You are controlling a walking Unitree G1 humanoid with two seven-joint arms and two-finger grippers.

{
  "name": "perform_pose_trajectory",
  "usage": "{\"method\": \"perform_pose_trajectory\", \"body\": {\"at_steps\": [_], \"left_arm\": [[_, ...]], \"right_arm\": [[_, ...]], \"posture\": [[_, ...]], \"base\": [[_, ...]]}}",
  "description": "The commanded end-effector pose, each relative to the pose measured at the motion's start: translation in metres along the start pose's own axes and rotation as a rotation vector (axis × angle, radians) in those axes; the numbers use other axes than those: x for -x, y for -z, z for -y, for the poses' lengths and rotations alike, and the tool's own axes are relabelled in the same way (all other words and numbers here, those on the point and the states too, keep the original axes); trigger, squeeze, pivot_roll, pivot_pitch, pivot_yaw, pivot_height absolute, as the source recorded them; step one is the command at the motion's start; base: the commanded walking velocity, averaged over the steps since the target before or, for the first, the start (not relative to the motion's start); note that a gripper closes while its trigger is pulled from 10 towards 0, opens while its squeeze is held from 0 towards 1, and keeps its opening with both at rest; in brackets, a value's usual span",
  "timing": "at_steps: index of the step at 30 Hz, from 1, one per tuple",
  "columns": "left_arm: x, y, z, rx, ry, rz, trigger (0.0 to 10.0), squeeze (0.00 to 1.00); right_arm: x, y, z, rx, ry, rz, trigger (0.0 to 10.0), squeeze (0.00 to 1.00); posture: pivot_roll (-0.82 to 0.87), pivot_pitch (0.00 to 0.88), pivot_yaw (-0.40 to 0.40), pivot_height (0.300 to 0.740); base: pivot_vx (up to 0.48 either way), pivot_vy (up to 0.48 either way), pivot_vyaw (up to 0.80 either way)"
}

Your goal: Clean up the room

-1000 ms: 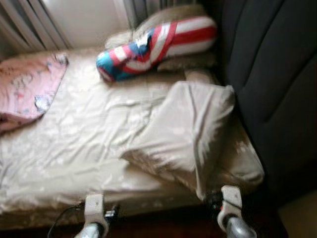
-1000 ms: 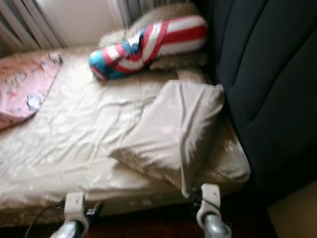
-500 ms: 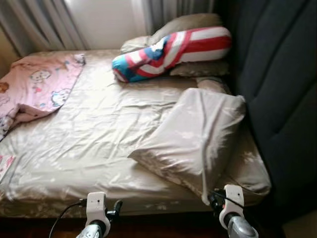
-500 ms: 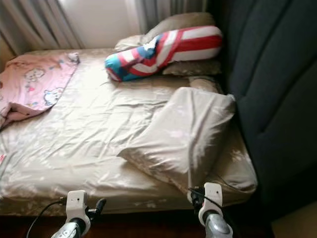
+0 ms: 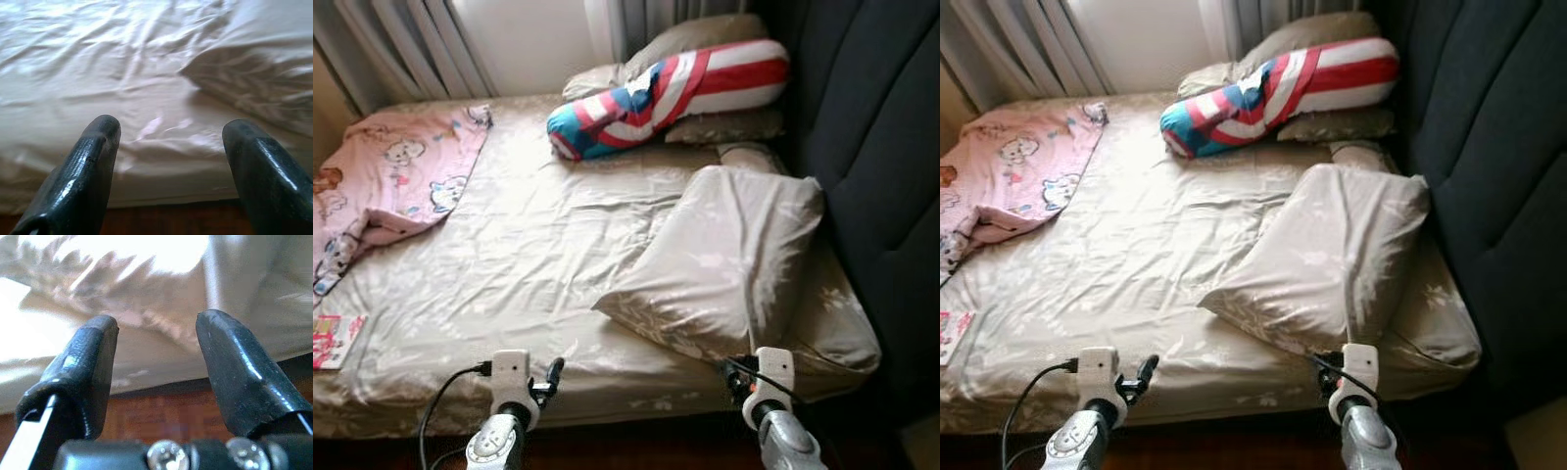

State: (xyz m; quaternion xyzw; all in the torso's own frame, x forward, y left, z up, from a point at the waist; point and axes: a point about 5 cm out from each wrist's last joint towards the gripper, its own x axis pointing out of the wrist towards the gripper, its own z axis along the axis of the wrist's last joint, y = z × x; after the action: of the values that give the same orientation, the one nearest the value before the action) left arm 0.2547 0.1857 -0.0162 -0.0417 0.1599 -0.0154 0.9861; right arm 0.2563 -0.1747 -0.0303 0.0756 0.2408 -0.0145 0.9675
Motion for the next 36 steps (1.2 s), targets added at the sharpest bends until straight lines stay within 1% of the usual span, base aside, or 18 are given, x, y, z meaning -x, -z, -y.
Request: {"method": "perform_pose_trajectory", "body": {"at_steps": [1, 4, 8, 10, 11, 16, 21, 27, 36], "left_arm": [[0.002, -0.004, -0.003, -0.009, 0.001, 0.038, 10.0, 0.00], [0.003, -0.006, -0.001, -0.020, 0.019, 0.064, 10.0, 0.00], [0.006, -0.012, 0.007, -0.051, 0.050, 0.130, 10.0, 0.00], [0.006, -0.013, 0.007, -0.049, 0.049, 0.138, 10.0, 0.00], [0.008, -0.015, 0.007, -0.051, 0.048, 0.158, 10.0, 0.00], [0.014, -0.016, 0.007, -0.058, 0.047, 0.185, 10.0, 0.00], [0.013, -0.019, 0.007, -0.061, 0.043, 0.191, 10.0, 0.00], [0.008, -0.028, 0.007, -0.062, 0.035, 0.205, 10.0, 0.00], [0.009, -0.032, 0.005, -0.067, 0.022, 0.210, 10.0, 0.00]], "right_arm": [[-0.003, -0.011, -0.004, -0.007, -0.007, 0.068, 10.0, 0.00], [-0.004, -0.020, -0.005, -0.005, -0.007, 0.121, 10.0, 0.00], [-0.004, -0.034, -0.002, 0.013, 0.016, 0.214, 10.0, 0.00], [-0.003, -0.036, -0.001, 0.019, 0.018, 0.227, 10.0, 0.00], [-0.002, -0.039, 0.001, 0.035, 0.020, 0.263, 10.0, 0.00], [0.003, -0.045, 0.005, 0.059, 0.020, 0.322, 10.0, 0.00], [0.005, -0.045, 0.006, 0.065, 0.020, 0.328, 10.0, 0.00], [0.002, -0.047, -0.002, 0.036, 0.038, 0.326, 10.0, 0.00], [0.001, -0.045, -0.007, 0.032, 0.039, 0.308, 10.0, 0.00]], "posture": [[-0.06, 0.027, 0.060, 0.740], [-0.06, 0.024, 0.060, 0.740], [-0.07, 0.019, 0.061, 0.740], [-0.08, 0.013, 0.060, 0.740], [-0.08, 0.010, 0.060, 0.740], [-0.08, 0.008, 0.059, 0.740], [-0.09, 0.027, 0.054, 0.740], [-0.09, 0.058, 0.055, 0.740], [-0.07, 0.075, 0.051, 0.740]], "base": [[0.000, 0.000, 0.00], [0.000, 0.000, 0.00], [0.000, 0.000, 0.00], [0.000, 0.000, 0.00], [0.000, 0.000, 0.00], [0.000, 0.000, 0.00], [0.096, 0.000, 0.00], [0.274, 0.000, 0.00], [0.300, 0.000, 0.00]]}}
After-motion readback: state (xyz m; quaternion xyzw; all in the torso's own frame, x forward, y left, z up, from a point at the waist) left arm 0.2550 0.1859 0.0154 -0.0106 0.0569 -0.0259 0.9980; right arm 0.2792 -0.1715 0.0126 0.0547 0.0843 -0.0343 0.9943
